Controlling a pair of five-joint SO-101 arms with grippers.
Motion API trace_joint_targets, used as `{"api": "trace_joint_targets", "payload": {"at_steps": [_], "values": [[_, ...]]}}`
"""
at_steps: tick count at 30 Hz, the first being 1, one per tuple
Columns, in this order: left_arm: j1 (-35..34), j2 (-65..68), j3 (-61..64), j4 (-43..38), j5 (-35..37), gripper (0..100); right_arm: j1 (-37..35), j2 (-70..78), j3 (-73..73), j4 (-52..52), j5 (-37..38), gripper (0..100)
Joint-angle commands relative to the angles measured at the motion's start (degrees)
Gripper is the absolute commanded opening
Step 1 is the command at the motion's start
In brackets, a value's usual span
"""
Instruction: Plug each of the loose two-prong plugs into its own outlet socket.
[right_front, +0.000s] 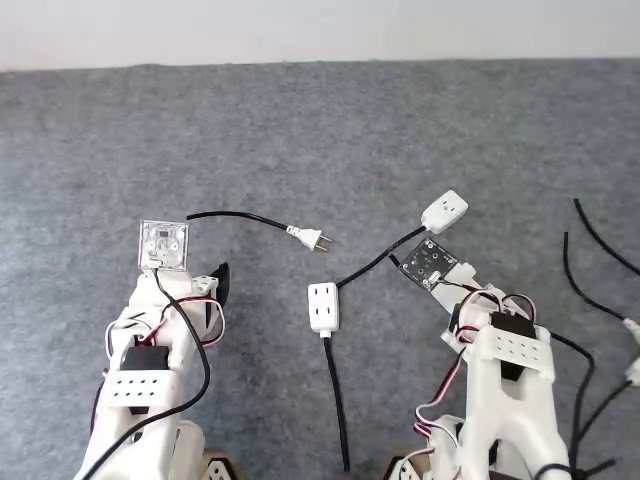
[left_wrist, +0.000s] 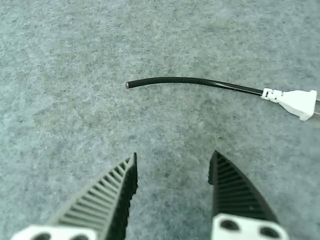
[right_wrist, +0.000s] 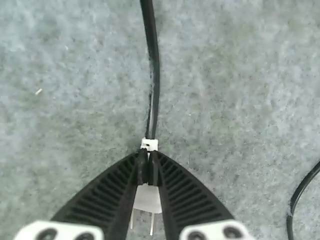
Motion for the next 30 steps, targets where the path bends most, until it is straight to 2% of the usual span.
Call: {"api": "trace_joint_targets", "payload": {"at_steps": [1,5,9,18,20,22,26,30], "values": [[0.26,-0.09,-0.31,-1.49,-0.62,23,-0.13,-0.40,-0.62,-2.07,0.62,1.5],[0.26,0.00,-0.31,-1.49,-0.62,23,-0.13,-0.40,-1.49,-2.15,0.53,1.6],[0.26,0.00,-0.31,-1.49,-0.62,23,-0.04,-0.40,-4.04,-1.98,-3.25,1.6],[0.26,0.00,-0.31,-1.49,-0.62,23,-0.13,-0.40,-4.48,-1.89,-4.04,1.7],[0.26,0.00,-0.31,-1.49,-0.62,23,-0.13,-0.48,-5.45,-1.71,-8.00,1.8],[0.26,0.00,-0.31,-1.49,-0.62,23,-0.13,-0.40,-8.88,1.89,-13.36,3.6],[0.26,0.00,-0.31,-1.49,-0.62,23,-0.04,0.22,-19.43,15.43,-21.45,3.9],[0.26,0.00,-0.31,-1.49,-0.62,23,-0.04,0.22,-25.85,23.34,-27.16,3.9]]}}
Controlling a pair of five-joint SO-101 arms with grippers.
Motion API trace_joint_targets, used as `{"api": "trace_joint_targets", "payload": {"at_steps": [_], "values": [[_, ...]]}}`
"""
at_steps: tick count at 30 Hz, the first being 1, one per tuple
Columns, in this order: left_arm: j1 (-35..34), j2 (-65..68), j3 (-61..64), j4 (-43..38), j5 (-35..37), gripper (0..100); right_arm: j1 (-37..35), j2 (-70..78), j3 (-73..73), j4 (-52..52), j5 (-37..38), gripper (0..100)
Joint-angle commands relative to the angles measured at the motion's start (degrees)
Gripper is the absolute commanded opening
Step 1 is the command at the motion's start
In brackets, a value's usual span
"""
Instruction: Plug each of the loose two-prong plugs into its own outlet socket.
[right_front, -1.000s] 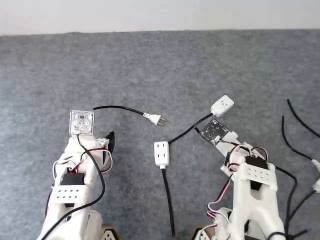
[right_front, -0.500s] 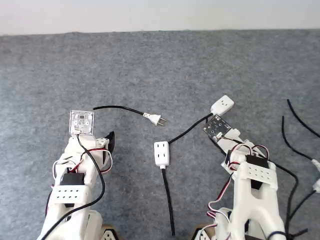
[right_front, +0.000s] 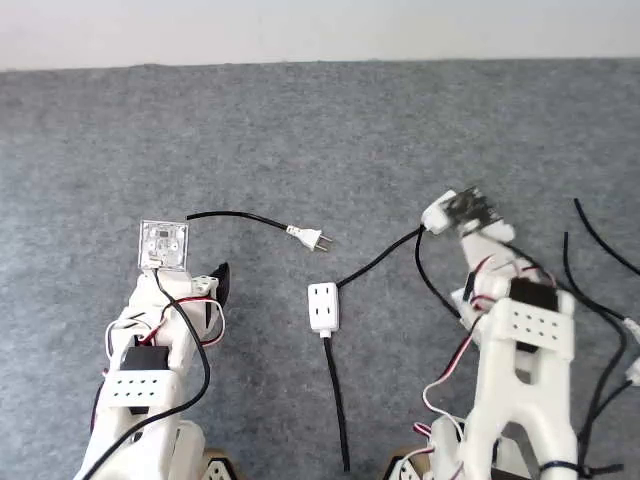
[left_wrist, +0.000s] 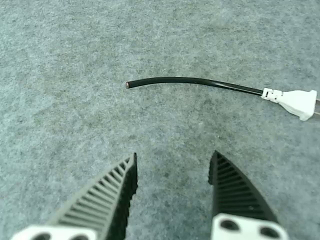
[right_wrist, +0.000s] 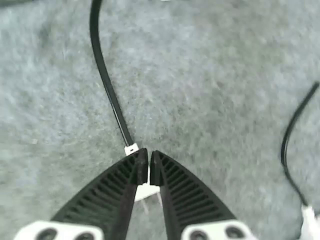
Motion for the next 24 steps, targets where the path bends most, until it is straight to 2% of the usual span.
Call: {"api": "trace_joint_targets", "payload": {"at_steps": [1,6,15,18,20,22,24], "values": [[0.26,0.00,-0.31,-1.49,-0.62,23,-0.04,-0.22,-7.30,5.85,-4.48,3.9],[0.26,0.00,-0.31,-1.49,-0.62,23,1.80,-0.13,-10.20,8.66,-4.57,4.3],[0.18,0.00,-0.75,-1.23,-0.26,22,1.71,6.81,-22.33,22.90,-1.93,4.0],[0.18,0.09,-0.84,-1.05,-0.26,22,1.98,13.58,-25.76,23.52,0.00,3.9],[-0.09,0.18,-2.51,1.93,-0.18,22,1.98,17.98,-26.73,22.73,2.99,3.9],[-0.18,0.18,-4.26,6.15,-0.18,22,2.15,21.41,-26.81,19.82,6.51,3.9],[-0.18,0.18,-4.44,6.77,-0.18,22,3.21,24.48,-26.81,16.31,9.67,3.9]]}}
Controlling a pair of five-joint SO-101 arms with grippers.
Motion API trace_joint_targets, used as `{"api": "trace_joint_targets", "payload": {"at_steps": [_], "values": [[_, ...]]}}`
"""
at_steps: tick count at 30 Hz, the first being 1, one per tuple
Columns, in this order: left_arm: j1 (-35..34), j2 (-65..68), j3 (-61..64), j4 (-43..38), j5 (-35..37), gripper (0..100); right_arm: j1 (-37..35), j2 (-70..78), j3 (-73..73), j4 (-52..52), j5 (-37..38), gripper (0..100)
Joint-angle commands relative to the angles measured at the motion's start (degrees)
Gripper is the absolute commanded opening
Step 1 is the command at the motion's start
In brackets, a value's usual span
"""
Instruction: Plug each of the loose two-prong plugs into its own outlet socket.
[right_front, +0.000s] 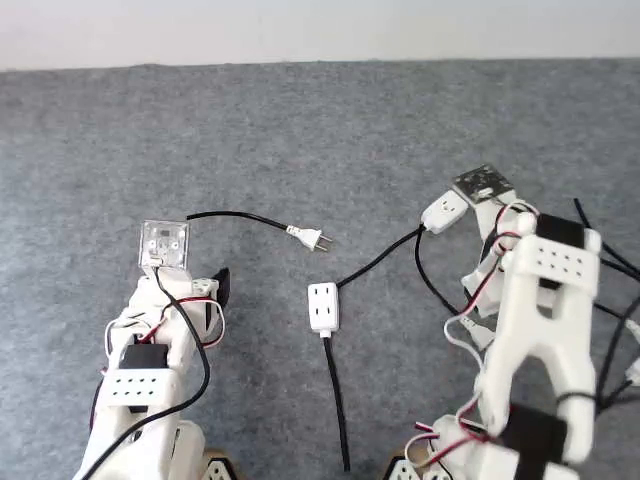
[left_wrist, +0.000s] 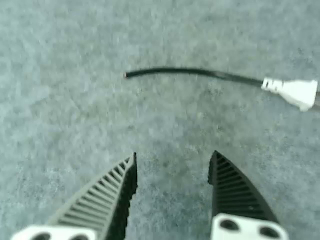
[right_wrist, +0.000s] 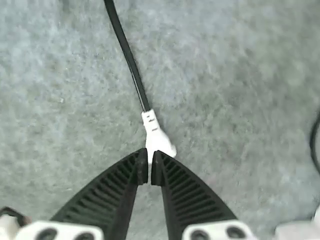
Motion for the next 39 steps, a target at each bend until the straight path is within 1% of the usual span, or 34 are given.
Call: {"api": "trace_joint_targets", "payload": {"at_steps": [1,3,6,10,12,15,17,19,24,31,36,39], "values": [[-0.26,0.18,-3.03,1.49,-0.18,22,1.98,4.26,-3.25,-5.76,5.98,4.1],[-0.26,0.18,-3.03,1.49,-0.18,22,2.15,6.55,-3.16,-7.96,8.53,4.4],[-1.14,0.18,-3.21,1.76,-0.18,23,1.80,8.48,-3.25,-8.31,11.25,5.6],[-4.84,0.18,-3.38,1.76,-0.18,23,1.80,9.10,-3.43,-8.75,11.87,12.3],[-5.45,0.18,-3.38,1.76,0.00,23,1.80,9.10,-3.34,-8.75,12.04,12.8],[-5.45,0.18,-3.56,1.85,3.60,31,1.10,9.10,-2.73,-8.66,12.04,12.5],[-5.45,0.18,-4.09,3.78,5.10,36,0.57,8.92,-2.02,-8.66,12.22,12.5],[-5.45,0.09,-4.62,4.92,5.54,39,0.13,8.92,-1.93,-8.66,12.40,12.5],[-5.27,0.09,-4.53,3.69,8.09,39,-0.13,8.92,-1.58,-8.57,15.56,13.0],[-4.13,0.18,-4.09,2.64,8.26,39,-2.33,8.57,0.35,-8.66,15.21,13.0],[-3.34,0.18,-3.56,2.55,8.26,39,-6.37,2.24,7.65,-8.84,13.71,13.1],[-3.25,0.18,-3.56,2.55,8.26,39,-7.43,-3.47,12.13,-9.27,13.98,14.2]]}}
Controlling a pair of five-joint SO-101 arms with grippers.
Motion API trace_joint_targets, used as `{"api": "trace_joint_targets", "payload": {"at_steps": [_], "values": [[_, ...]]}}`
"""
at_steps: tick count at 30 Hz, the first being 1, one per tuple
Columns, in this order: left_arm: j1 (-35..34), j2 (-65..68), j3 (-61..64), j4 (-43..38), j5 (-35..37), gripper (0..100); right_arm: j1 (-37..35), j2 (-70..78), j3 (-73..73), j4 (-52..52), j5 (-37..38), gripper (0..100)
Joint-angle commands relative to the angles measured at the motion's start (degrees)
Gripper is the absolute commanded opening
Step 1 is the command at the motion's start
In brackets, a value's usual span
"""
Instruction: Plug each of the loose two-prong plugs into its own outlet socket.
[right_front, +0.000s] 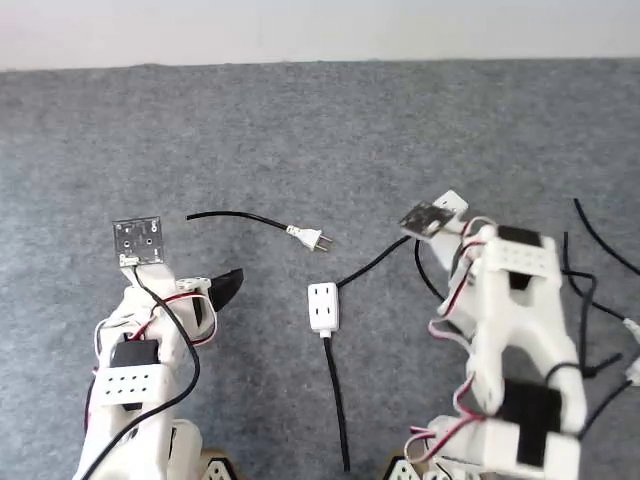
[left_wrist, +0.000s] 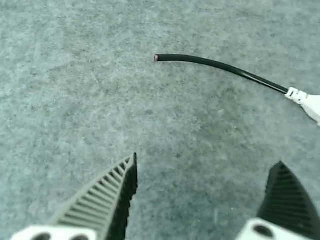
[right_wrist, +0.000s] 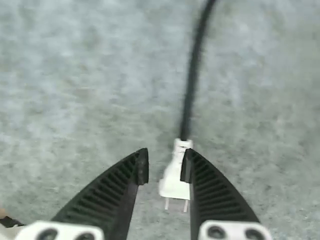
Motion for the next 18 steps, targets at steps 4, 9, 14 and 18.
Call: {"api": "trace_joint_targets", "payload": {"at_steps": [4,9,14,18], "values": [[0.53,0.09,-1.89,-1.67,0.53,39,0.22,-10.86,4.84,-2.77,2.20,16.6],[0.53,0.09,-1.10,-3.52,0.26,39,3.21,-9.63,4.84,-5.23,3.16,16.7],[0.53,0.09,-1.01,-3.52,0.26,39,5.85,-4.97,4.84,-7.87,3.08,16.7],[0.53,0.09,-1.01,-3.52,0.26,39,5.58,-2.07,4.84,-8.84,2.90,16.7]]}}
